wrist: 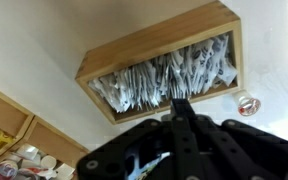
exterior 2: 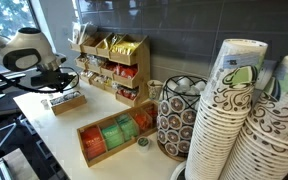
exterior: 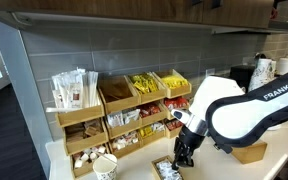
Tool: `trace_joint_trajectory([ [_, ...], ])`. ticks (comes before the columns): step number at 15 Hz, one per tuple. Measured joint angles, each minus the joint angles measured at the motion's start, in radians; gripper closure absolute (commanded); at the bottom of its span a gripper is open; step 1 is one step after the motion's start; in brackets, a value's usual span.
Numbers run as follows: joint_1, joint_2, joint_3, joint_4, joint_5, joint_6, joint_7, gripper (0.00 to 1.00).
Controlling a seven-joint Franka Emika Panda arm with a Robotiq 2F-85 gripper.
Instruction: Remove the sachet from the wooden box
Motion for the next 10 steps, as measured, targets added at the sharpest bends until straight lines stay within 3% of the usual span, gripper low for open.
trace_joint_trajectory([
  [10, -0.112, -0.135, -0.009, -0.075, -0.161, -0.002, 0.249, 0.99],
])
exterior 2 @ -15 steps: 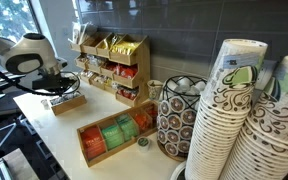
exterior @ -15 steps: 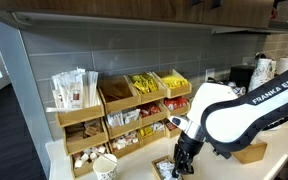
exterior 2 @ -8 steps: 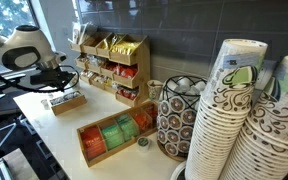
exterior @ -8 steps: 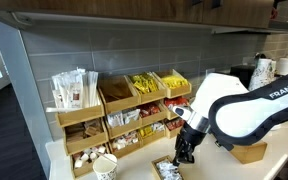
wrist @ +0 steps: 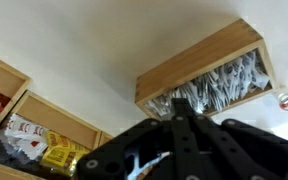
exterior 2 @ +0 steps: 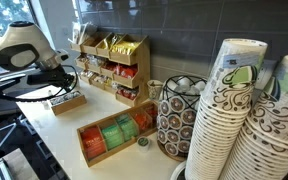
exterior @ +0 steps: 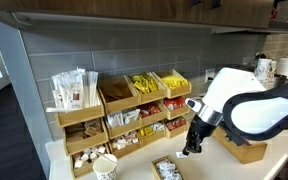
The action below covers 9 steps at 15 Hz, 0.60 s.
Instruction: Remove the sachet from the wooden box
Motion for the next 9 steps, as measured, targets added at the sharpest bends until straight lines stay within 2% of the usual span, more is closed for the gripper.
trace_joint_trajectory([
  [9, 0.013, -0.001, -0.015, 0.004, -0.004, 0.0, 0.004, 1.0],
])
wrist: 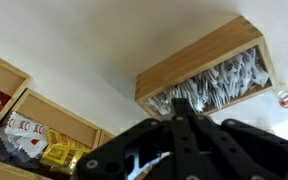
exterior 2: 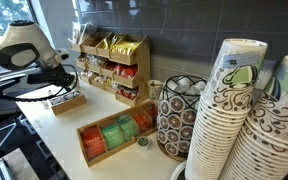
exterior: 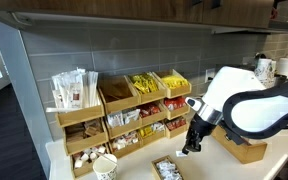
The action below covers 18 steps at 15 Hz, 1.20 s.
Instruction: Remove the sachet from the wooden box
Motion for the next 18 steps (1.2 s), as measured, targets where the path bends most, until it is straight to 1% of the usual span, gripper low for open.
trace_joint_trajectory([
  [2, -0.019, 0.004, -0.008, 0.0, -0.015, 0.01, 0.047, 1.0],
  [5, -0.066, 0.028, -0.053, 0.0, -0.02, 0.045, 0.099, 1.0],
  [6, -0.078, 0.039, -0.071, 0.0, -0.02, 0.052, 0.11, 0.9],
  [7, -0.087, 0.051, -0.088, 0.0, -0.02, 0.052, 0.117, 0.73],
  [10, -0.113, 0.096, -0.113, -0.002, -0.02, 0.052, 0.157, 0.53],
  [11, -0.123, 0.109, -0.112, -0.002, -0.022, 0.052, 0.175, 0.44],
  [13, -0.143, 0.127, -0.109, -0.001, -0.037, 0.052, 0.213, 0.31],
  [14, -0.153, 0.13, -0.107, -0.001, -0.051, 0.052, 0.23, 0.22],
  [17, -0.174, 0.123, -0.098, 0.002, -0.095, 0.038, 0.262, 0.01],
  [18, -0.181, 0.116, -0.095, 0.003, -0.113, 0.025, 0.273, 0.0],
])
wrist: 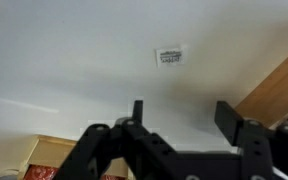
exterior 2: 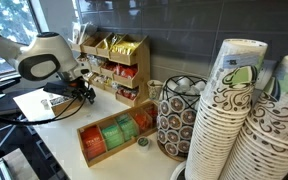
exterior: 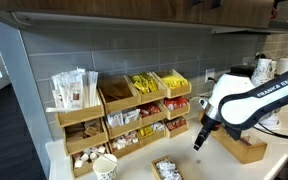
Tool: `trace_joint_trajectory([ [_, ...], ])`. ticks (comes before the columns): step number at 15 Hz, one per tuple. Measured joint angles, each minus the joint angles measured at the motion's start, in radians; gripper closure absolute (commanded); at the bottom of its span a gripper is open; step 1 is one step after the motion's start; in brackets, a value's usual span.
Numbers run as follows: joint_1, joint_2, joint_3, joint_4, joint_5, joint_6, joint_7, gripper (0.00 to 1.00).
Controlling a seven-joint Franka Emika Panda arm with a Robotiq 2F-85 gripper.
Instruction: Remove the sachet from the wooden box
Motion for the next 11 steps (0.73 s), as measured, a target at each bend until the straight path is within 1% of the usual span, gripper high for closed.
trace_joint_trajectory([
  [3, -0.018, -0.022, 0.013, 0.002, -0.035, -0.046, 0.031, 0.0],
  [11, -0.016, -0.09, 0.033, 0.005, -0.039, -0.155, 0.055, 0.0],
])
